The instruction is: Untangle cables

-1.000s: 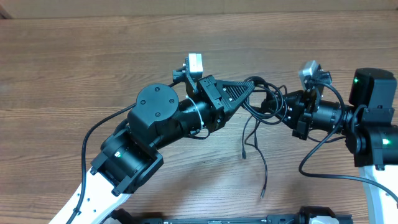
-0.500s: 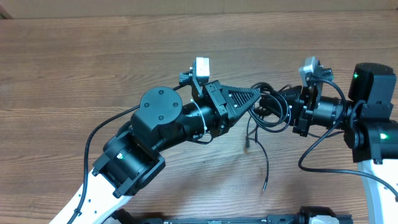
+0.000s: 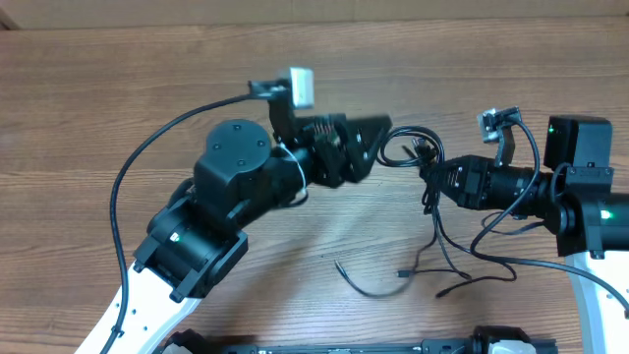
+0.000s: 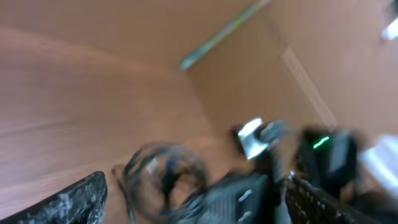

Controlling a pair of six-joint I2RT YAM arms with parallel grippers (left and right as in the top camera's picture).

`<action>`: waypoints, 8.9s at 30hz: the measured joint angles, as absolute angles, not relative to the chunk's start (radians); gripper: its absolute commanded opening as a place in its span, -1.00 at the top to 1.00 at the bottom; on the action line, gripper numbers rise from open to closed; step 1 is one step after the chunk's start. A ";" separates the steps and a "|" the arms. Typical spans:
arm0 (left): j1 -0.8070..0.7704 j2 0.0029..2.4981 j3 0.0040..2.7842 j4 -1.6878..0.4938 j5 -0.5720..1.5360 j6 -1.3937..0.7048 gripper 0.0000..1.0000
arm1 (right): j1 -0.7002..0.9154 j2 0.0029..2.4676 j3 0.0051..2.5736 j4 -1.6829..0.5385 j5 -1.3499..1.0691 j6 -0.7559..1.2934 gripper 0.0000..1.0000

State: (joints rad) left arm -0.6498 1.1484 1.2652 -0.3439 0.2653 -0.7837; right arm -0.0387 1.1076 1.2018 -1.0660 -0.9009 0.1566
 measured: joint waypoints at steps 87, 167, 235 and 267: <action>-0.670 1.258 1.272 -0.646 -0.104 0.506 0.92 | -0.039 1.119 1.201 -0.891 -0.804 -0.041 -0.79; -0.464 1.313 1.265 -0.305 0.778 -0.918 0.11 | 0.106 1.119 1.193 -0.090 -1.306 0.392 0.92; -0.182 1.318 1.267 -1.074 -0.155 -0.647 -1.00 | -0.113 1.150 1.204 -0.597 -1.132 0.430 -0.70; -0.182 1.318 1.267 -0.957 -0.129 -0.355 -1.00 | 0.623 1.617 1.068 -0.867 -0.397 1.131 -0.97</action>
State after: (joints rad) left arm -0.1822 1.3178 1.2667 -0.9569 -0.1291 -0.3546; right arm 0.6228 1.6165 1.0679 -0.8669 -0.3973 1.1309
